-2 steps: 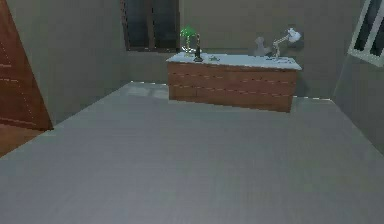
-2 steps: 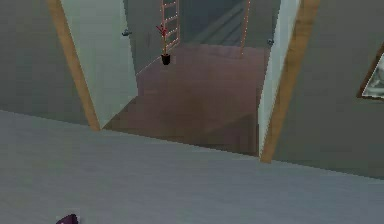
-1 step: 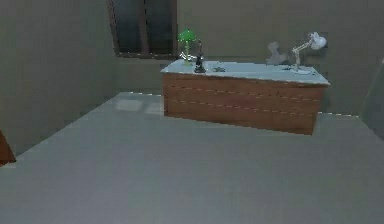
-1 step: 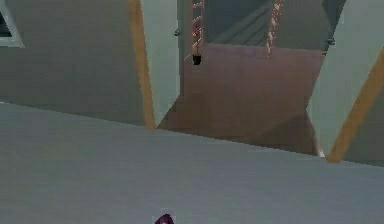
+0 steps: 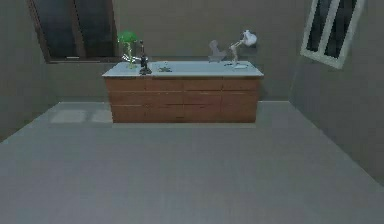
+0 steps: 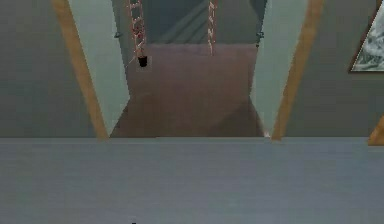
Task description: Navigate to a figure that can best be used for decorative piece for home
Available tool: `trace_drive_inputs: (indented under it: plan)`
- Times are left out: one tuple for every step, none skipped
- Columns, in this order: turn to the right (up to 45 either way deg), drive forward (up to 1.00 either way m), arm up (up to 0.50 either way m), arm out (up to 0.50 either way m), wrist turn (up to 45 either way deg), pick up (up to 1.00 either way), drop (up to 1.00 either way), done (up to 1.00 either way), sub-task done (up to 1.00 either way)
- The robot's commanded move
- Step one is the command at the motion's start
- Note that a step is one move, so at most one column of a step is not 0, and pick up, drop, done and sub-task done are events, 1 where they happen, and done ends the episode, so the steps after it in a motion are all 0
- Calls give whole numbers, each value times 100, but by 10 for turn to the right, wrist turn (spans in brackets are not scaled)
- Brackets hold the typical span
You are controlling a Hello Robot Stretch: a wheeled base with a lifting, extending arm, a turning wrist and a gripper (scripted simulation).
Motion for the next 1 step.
trace_drive_inputs:
  plan:
    - [0, 65, 0, 0, 0, 0, 0, 0, 0]
